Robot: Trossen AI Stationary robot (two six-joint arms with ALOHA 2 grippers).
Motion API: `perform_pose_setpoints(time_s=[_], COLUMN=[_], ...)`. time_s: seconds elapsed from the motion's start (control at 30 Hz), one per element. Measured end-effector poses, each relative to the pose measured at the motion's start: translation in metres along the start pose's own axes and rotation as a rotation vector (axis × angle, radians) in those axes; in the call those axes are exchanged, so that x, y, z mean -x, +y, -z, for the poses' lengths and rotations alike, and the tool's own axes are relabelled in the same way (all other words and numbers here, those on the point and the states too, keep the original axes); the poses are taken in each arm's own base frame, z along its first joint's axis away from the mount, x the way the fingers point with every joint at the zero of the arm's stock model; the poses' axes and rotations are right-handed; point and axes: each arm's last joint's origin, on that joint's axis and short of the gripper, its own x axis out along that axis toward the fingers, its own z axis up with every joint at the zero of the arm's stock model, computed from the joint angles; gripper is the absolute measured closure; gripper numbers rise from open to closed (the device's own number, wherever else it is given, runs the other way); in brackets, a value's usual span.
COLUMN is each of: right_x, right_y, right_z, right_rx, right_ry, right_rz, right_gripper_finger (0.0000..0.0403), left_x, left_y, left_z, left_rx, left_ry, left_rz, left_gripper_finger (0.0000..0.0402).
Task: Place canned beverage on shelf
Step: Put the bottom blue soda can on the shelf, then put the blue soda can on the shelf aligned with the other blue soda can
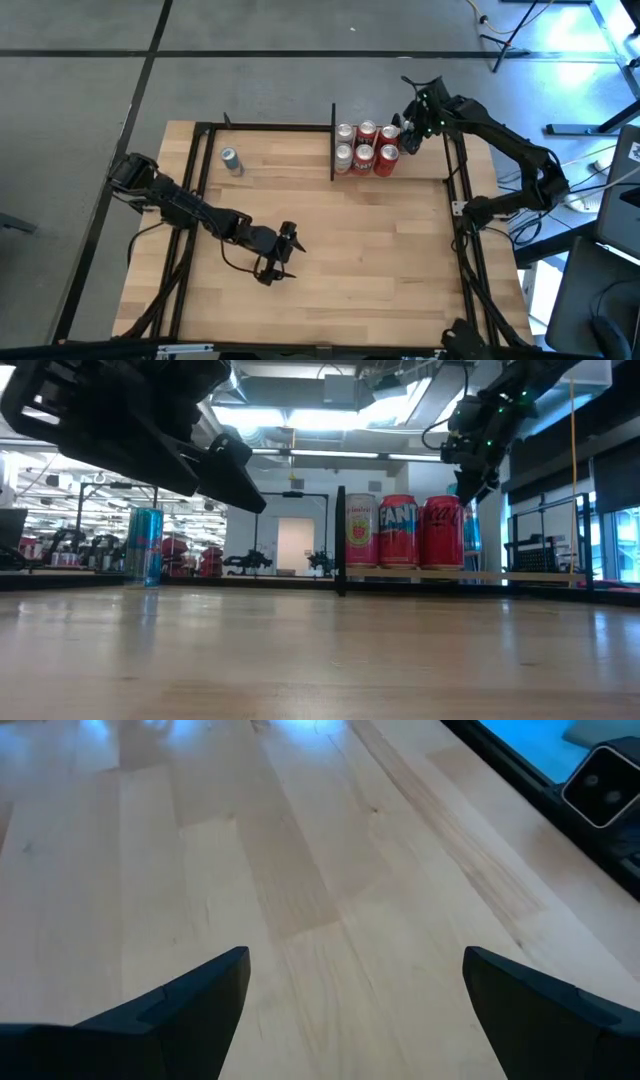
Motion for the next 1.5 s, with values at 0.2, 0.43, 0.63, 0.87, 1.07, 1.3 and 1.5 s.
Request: perform_pose_setpoints(time_s=[0.2,0.43,0.63,0.87,1.07,1.3,1.5], right_x=[-0.008,-0.026,-0.027,-0.026,0.006,0.065,0.085], right_y=[-0.008,-0.017,-0.016,-0.015,-0.014,0.003,0.059], right_z=[0.003,0.022,0.023,0.024,0.010,-0.012,-0.035], right_rx=[-0.007,-0.028,-0.020,-0.026,-0.040,-0.093,0.044], right_ry=[-0.011,-0.009,-0.016,-0.001,-0.026,-0.113,-0.341], right_rz=[-0.010,0.005,0.010,-0.006,0.002,-0.022,-0.267], right_gripper_finger=[0.0202,0.0202,0.0201,0.0133,0.0083,0.0069,0.0068], left_x=[0.000,0.000,0.000,0.000,0.000,0.000,0.002], left_y=[0.000,0.000,0.002,0.002,0.002,0.002,0.007], left_z=[0.000,0.000,0.000,0.000,-0.002,-0.003,-0.009], left_rx=[-0.009,-0.014,-0.010,-0.008,-0.011,0.006,0.033], left_ry=[0.000,0.000,-0.002,-0.001,-0.017,-0.032,-0.020], left_rz=[0.001,-0.002,-0.009,-0.009,-0.011,-0.018,-0.136], left_gripper_finger=[0.0047,0.0047,0.0047,0.0047,0.0047,0.0047,0.0047])
